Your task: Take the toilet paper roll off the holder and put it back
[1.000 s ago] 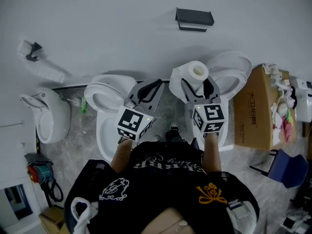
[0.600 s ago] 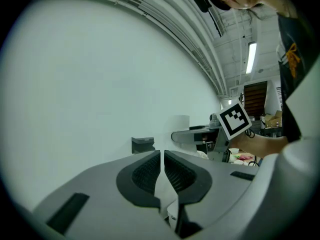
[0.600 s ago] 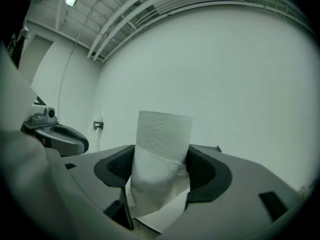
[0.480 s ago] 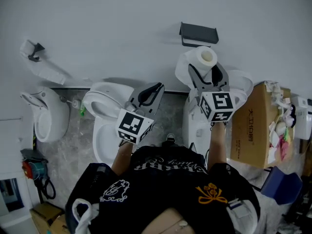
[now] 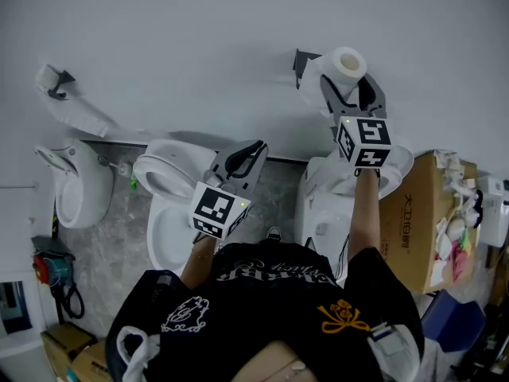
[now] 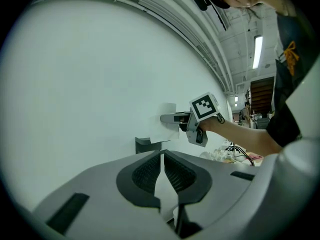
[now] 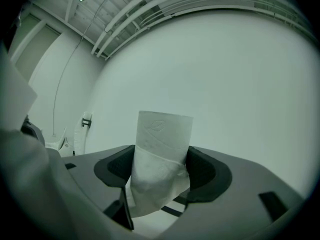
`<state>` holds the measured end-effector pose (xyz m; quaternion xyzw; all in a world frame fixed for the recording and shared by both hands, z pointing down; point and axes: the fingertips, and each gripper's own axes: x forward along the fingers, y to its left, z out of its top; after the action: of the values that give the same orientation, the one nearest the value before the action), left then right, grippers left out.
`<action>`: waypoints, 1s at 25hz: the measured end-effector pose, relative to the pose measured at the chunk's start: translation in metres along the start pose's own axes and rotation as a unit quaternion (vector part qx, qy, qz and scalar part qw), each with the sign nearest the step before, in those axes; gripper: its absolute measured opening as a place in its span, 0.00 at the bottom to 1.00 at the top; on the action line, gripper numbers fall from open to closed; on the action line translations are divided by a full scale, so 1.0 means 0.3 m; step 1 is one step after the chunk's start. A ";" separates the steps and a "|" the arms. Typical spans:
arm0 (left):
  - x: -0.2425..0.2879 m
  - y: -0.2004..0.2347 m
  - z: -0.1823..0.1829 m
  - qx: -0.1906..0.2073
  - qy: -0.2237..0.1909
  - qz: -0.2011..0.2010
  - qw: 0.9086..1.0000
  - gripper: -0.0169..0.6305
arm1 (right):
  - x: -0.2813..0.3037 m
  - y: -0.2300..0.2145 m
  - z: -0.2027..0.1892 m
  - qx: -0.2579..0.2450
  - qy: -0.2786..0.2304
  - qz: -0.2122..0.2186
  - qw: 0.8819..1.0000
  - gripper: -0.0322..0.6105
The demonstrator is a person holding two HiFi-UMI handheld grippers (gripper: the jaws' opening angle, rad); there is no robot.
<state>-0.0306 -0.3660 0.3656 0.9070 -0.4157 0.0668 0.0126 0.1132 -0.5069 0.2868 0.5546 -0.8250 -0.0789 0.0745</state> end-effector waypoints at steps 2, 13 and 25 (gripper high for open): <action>0.015 0.000 -0.007 -0.001 0.004 0.003 1.000 0.08 | 0.041 -0.040 0.000 -0.001 -0.001 -0.005 1.000 0.55; 0.047 -0.001 -0.012 0.001 0.017 0.030 0.999 0.08 | 0.202 -0.227 -0.140 0.029 0.032 -0.042 0.998 0.55; 0.057 -0.004 -0.025 0.001 0.027 0.037 0.999 0.08 | 0.249 -0.252 -0.243 0.043 0.045 -0.053 0.997 0.55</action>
<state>-0.0193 -0.3775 0.3752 0.8889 -0.4482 0.0923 0.0202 0.1691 -0.6077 0.3445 0.6034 -0.7928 -0.0223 0.0831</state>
